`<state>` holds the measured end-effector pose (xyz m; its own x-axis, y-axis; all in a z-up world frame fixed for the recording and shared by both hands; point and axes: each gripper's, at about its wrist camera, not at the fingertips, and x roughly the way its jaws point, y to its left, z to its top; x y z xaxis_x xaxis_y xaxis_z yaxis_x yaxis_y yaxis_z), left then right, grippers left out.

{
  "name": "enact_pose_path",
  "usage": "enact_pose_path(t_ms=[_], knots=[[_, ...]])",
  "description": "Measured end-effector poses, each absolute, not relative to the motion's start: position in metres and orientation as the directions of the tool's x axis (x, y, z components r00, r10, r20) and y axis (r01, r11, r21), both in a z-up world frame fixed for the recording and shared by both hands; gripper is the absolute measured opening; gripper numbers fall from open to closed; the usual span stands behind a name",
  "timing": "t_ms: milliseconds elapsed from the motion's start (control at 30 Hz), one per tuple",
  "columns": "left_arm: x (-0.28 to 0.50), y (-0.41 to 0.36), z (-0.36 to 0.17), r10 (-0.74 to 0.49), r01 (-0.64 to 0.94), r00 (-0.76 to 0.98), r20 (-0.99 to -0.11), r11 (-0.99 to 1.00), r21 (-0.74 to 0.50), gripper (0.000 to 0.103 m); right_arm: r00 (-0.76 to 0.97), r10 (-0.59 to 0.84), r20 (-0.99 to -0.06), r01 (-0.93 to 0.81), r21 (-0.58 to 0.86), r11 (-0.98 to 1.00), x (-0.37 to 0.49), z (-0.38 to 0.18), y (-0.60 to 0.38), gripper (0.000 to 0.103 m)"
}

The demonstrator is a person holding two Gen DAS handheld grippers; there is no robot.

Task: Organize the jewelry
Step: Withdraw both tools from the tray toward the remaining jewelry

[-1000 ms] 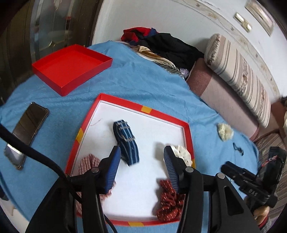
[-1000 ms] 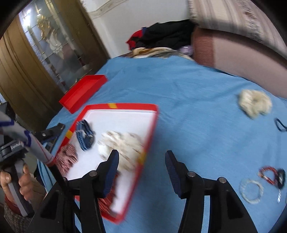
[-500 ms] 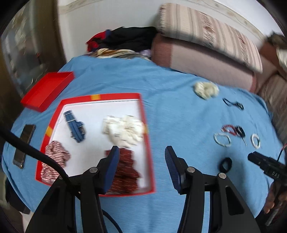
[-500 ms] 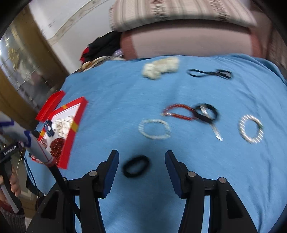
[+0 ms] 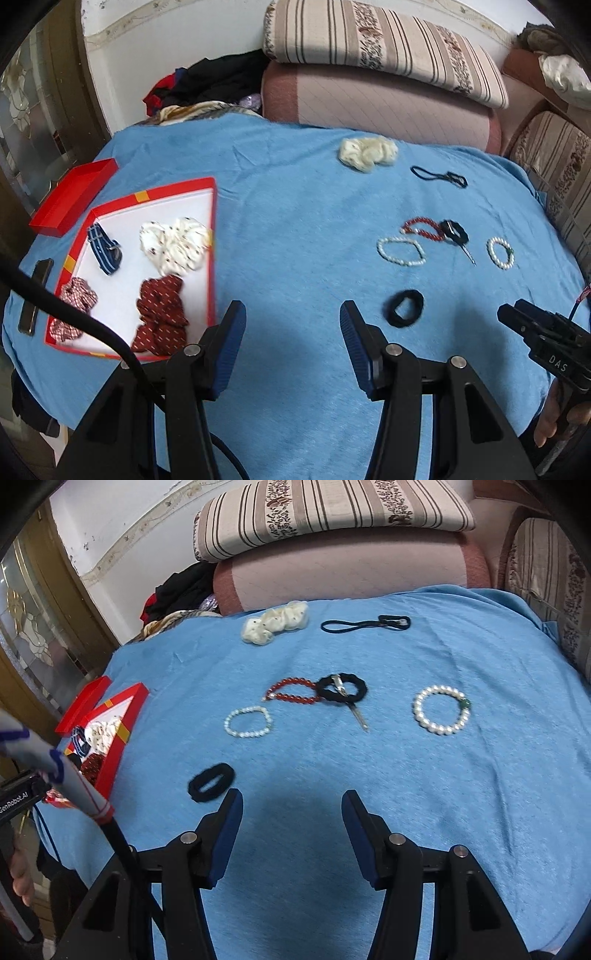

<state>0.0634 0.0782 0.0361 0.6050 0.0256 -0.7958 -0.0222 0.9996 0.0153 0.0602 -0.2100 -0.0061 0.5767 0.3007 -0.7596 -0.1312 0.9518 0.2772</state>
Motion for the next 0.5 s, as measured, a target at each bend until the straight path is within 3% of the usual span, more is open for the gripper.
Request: enact_pose_path(t_ms=[500], knots=[[0.082,0.046,0.000,0.005,0.040,0.530,-0.848,0.999,0.031,0.055,0.587,0.228,-0.777,-0.031,0.260,0.965,0.056,-0.024,-0.260,0.061]])
